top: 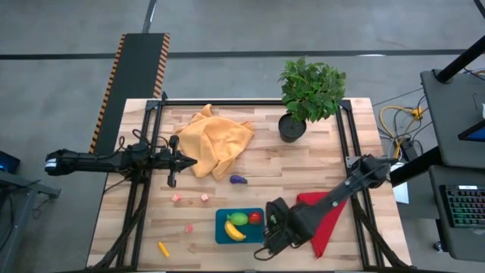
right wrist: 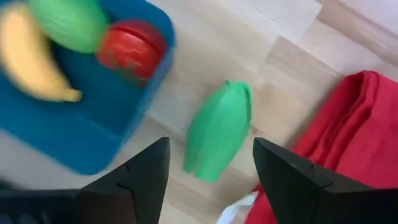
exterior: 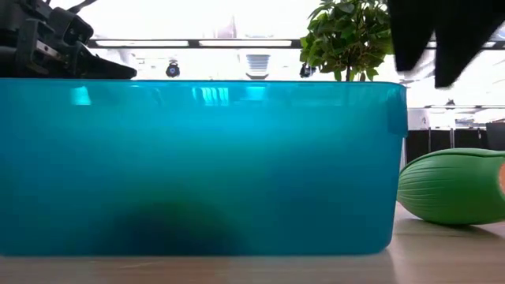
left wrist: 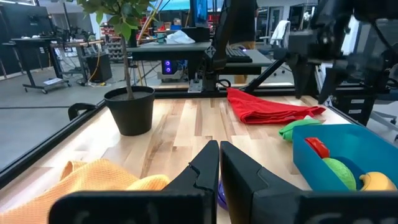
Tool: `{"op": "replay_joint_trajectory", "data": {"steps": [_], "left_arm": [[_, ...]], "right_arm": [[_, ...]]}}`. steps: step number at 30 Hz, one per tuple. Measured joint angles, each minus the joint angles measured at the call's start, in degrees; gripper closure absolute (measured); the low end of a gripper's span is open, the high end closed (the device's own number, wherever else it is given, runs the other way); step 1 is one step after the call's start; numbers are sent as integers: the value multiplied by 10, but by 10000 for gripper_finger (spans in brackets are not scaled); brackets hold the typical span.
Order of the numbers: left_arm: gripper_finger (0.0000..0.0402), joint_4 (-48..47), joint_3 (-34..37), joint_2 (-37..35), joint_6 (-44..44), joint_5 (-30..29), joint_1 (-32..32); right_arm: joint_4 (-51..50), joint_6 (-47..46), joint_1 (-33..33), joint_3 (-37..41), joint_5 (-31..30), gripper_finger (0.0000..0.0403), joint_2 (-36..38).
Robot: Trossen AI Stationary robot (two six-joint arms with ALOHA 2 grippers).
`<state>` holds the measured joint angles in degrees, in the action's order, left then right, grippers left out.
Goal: Pick and placing Produce into tupperware
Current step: Put the green corn into the blue bin
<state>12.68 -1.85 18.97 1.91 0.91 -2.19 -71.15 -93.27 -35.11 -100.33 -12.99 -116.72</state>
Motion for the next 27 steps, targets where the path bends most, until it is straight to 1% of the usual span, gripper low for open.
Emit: {"op": "replay_joint_trajectory", "data": {"steps": [4,7,11,14,18,22,27], "left_arm": [[402,0,0,4,0,0,0],[402,-2,0,10,0,0,0],[402,0,0,18,3,-2,0],[402,7,0,20,28,-11,0],[402,6,0,19,34,-13,0],[402,6,0,20,34,-12,0],[402,4,0,20,33,-12,0]], "right_arm": [[-7,-19,0,0,9,178,-23],[0,-17,0,-1,23,166,-34],[0,-25,0,-2,41,127,-40],[0,-37,0,-2,42,96,-42],[0,-48,0,-2,39,68,-42],[0,-54,0,-1,33,58,-42],[1,-62,0,1,10,62,-42]]}}
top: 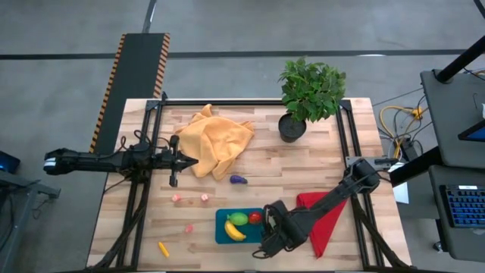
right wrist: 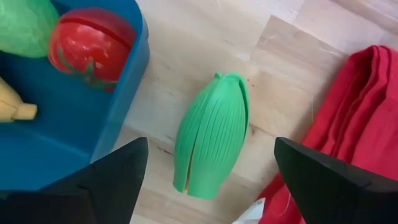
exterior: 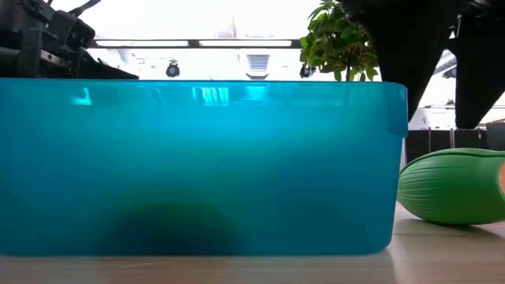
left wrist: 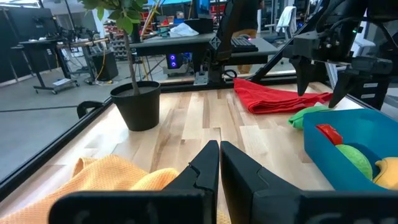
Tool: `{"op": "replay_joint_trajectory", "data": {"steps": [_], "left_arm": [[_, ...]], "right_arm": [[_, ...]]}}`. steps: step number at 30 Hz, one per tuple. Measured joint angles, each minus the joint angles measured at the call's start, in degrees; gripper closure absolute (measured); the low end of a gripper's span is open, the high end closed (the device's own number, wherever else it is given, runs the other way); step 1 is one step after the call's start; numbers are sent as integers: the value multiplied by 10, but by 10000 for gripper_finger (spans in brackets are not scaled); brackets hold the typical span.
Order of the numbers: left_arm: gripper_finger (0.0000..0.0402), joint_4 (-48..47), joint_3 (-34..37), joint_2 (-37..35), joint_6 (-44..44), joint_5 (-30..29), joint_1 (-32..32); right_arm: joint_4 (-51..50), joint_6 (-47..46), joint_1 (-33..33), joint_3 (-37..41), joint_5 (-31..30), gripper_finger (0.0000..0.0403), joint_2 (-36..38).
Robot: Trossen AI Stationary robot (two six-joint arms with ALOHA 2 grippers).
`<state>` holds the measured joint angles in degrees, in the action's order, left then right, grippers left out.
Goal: Pick and placing Produce into tupperware
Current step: Put the green corn into the blue bin
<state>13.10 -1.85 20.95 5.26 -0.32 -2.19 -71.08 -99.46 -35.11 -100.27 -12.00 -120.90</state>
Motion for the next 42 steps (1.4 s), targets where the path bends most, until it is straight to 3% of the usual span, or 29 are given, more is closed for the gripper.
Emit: {"op": "replay_joint_trajectory", "data": {"steps": [8,20,42], "left_arm": [[402,0,0,0,-1,0,0],[402,0,0,0,-1,1,0],[402,0,0,0,-1,0,0]], "right_arm": [[11,-11,0,23,2,69,0],[114,-12,-1,97,11,72,0],[152,-11,-2,131,20,75,0]]}}
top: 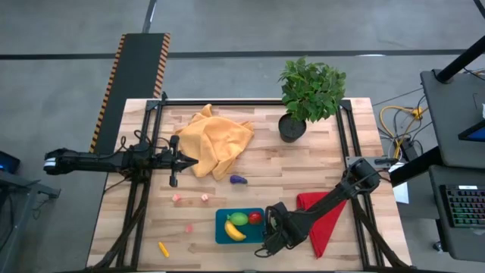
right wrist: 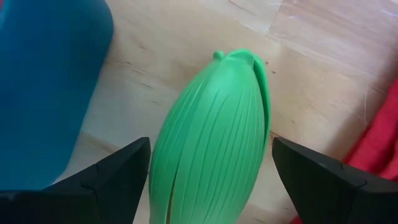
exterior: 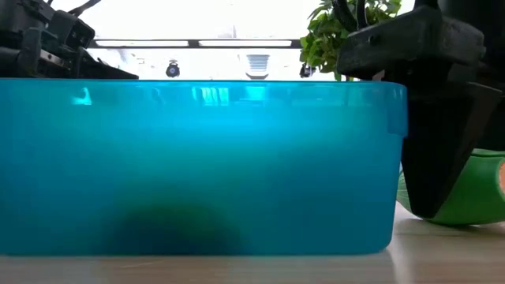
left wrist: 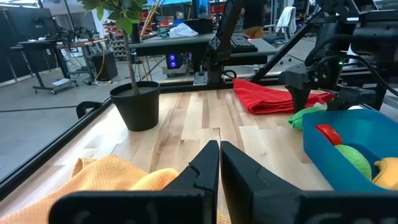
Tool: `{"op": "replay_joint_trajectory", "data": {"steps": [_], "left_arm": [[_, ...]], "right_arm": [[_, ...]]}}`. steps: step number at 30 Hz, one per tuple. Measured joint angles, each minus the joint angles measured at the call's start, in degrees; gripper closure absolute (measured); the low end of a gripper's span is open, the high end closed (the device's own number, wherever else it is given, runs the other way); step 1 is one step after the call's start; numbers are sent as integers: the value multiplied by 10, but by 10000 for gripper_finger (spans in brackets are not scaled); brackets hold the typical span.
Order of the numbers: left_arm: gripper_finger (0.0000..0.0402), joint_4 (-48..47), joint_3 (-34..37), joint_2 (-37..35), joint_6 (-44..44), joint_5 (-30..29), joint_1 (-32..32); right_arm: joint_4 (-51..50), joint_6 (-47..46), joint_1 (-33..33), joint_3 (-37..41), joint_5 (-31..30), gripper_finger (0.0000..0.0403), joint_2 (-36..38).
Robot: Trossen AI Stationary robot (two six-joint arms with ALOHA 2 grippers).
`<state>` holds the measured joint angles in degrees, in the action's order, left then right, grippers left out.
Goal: Pick and placing Produce into tupperware
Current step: Put the green corn into the blue bin
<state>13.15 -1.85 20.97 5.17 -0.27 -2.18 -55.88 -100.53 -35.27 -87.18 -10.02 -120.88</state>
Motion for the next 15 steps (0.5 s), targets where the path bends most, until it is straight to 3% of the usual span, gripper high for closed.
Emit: {"op": "replay_joint_trajectory", "data": {"steps": [5,15], "left_arm": [[402,0,0,0,0,0,0],[402,0,0,0,0,0,0]], "right_arm": [[1,0,0,0,0,92,0],[6,6,0,0,0,173,0]]}}
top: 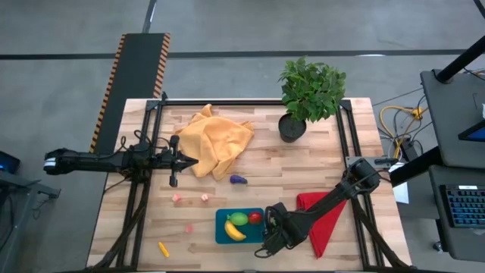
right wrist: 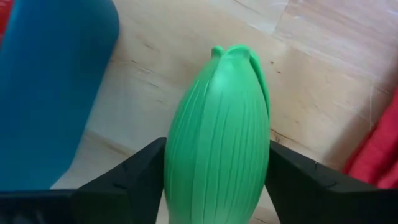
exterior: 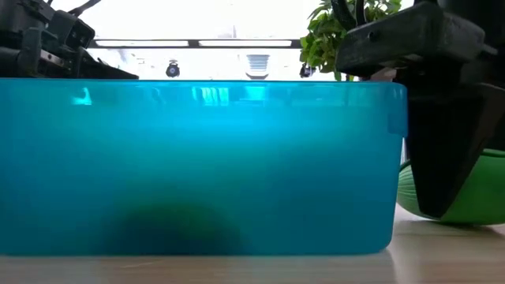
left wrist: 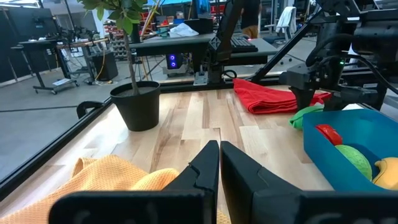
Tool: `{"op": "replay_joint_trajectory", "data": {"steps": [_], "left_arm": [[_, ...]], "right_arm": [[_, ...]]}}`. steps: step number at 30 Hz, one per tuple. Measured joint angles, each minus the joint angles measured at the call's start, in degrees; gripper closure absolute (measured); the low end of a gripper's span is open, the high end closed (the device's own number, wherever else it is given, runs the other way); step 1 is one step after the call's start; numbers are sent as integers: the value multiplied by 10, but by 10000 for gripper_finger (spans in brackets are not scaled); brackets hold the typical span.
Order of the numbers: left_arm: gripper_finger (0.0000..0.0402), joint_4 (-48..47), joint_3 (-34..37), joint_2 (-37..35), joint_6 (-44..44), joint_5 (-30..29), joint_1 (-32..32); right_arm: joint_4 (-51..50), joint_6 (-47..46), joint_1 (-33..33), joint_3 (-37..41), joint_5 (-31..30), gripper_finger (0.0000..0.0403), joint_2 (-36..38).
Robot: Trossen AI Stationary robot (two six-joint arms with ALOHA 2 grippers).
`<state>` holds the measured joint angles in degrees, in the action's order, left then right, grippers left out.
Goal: Pick and placing Produce into tupperware
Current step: Put the green corn into the blue bin
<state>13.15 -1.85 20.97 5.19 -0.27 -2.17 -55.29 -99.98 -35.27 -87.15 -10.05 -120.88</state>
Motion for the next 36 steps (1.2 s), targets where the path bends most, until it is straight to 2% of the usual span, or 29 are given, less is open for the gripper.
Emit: {"op": "replay_joint_trajectory", "data": {"steps": [4,20,30,36], "left_arm": [[402,0,0,0,0,0,0],[402,0,0,0,0,0,0],[402,0,0,0,0,0,0],[402,-1,0,0,0,0,0]], "right_arm": [[1,11,0,0,0,186,0],[-5,38,0,0,-5,187,0],[-64,60,0,-20,-6,186,18],[-61,117,-2,-47,-60,186,44]]}}
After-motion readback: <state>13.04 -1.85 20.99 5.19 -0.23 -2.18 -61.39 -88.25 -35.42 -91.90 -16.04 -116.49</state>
